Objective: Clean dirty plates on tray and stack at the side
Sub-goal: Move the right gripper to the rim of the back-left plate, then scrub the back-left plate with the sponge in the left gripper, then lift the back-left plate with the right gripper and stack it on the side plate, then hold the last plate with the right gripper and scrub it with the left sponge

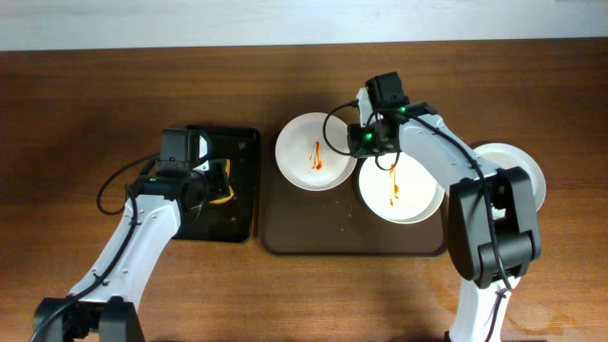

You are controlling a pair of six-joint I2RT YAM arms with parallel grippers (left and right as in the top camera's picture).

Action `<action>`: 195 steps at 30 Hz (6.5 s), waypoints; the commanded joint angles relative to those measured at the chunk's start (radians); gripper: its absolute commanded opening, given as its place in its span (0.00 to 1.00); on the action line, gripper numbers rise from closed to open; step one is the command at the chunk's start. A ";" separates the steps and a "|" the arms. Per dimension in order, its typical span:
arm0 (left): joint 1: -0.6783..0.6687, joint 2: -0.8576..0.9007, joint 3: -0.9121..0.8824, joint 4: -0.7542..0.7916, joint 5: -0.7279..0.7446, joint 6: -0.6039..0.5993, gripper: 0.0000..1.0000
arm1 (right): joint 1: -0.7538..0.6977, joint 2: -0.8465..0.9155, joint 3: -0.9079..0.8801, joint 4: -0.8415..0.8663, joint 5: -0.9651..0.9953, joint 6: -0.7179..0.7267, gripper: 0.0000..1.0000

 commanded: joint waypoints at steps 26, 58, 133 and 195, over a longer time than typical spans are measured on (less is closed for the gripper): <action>-0.061 0.002 -0.003 0.120 0.304 0.016 0.00 | 0.087 0.012 -0.029 -0.312 -0.053 0.038 0.04; -0.323 0.354 -0.003 0.328 0.164 -0.269 0.00 | 0.101 0.012 -0.029 -0.342 -0.053 0.038 0.04; -0.085 0.158 -0.003 0.040 -0.116 0.091 0.00 | 0.314 -0.394 0.003 -0.340 0.906 0.309 0.04; -0.085 0.076 -0.003 0.001 -0.115 0.091 0.00 | -0.363 -0.461 -0.707 0.058 -0.027 0.266 0.08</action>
